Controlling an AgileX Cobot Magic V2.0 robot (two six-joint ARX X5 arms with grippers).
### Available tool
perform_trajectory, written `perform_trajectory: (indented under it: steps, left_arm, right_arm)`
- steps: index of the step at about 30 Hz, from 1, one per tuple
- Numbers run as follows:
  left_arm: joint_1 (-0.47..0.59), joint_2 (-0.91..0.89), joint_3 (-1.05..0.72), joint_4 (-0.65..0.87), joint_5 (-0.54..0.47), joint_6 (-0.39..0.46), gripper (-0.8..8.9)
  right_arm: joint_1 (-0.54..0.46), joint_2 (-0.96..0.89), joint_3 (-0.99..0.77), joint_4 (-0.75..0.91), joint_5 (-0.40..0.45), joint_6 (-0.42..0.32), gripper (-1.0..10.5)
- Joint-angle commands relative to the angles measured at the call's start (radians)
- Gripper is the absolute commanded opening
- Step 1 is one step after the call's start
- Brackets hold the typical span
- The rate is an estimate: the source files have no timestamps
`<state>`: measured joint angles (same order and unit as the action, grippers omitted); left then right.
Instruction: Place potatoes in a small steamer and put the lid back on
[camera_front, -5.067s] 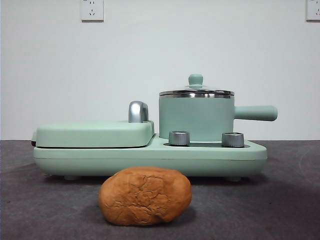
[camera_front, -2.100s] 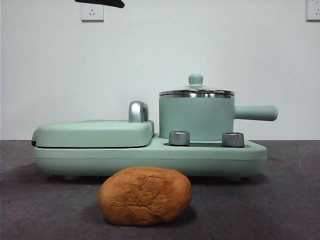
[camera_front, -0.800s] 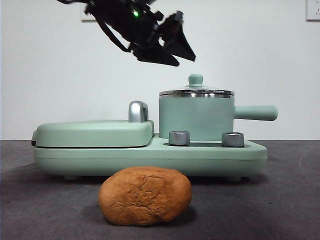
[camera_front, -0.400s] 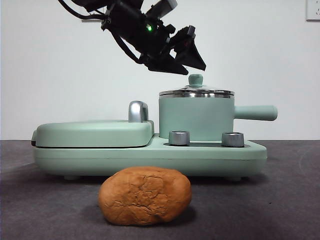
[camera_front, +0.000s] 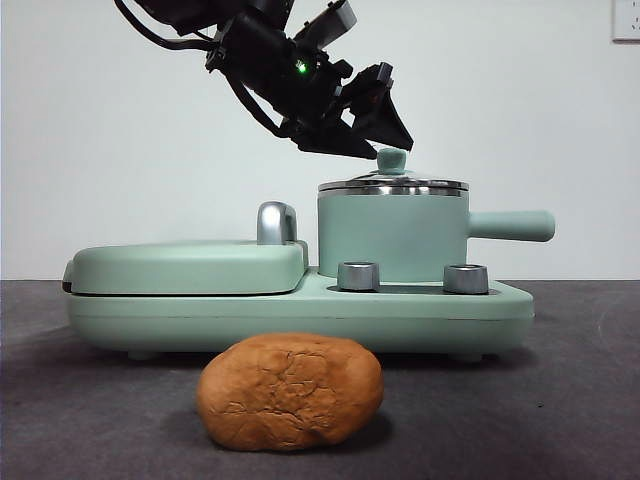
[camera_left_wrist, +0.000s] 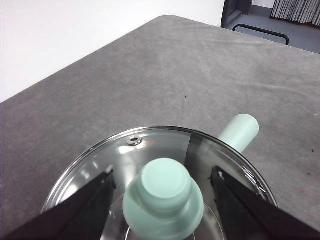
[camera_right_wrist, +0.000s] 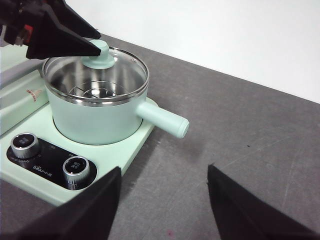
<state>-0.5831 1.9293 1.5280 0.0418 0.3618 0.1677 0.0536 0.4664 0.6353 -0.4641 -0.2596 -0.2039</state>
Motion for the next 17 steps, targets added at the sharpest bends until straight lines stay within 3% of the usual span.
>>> perform_trajectory:
  steps: [1,17]
  left_arm:
    - [-0.008,0.027,0.024,0.012,-0.002,-0.004,3.12]
    - [-0.008,0.056,0.024,0.056,-0.002,-0.005,3.04]
  right_arm:
    - [0.004,0.003,0.019,0.006,-0.002,0.013,2.7]
    - [0.004,0.003,0.019,0.005,-0.002,0.014,2.7]
